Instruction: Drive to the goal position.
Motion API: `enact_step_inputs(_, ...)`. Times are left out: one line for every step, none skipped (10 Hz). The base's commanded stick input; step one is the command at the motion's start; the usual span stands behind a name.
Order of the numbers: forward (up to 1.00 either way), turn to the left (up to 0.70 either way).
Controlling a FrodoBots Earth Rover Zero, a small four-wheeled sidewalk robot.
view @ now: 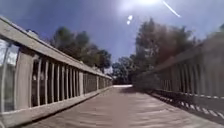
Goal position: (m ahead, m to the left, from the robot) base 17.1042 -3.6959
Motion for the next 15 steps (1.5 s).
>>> enact_step_inputs(0.85, 0.00)
enact_step_inputs(0.85, 0.00)
enact_step_inputs(0.85, 0.00)
enact_step_inputs(0.85, 0.00)
enact_step_inputs(0.85, 0.00)
enact_step_inputs(0.85, 0.00)
enact_step_inputs(0.85, 0.00)
enact_step_inputs(0.85, 0.00)
enact_step_inputs(0.85, 0.00)
enact_step_inputs(0.85, 0.00)
enact_step_inputs(0.85, 0.00)
enact_step_inputs(0.85, 0.00)
enact_step_inputs(0.85, 0.00)
enact_step_inputs(0.85, 0.00)
enact_step_inputs(0.85, 0.00)
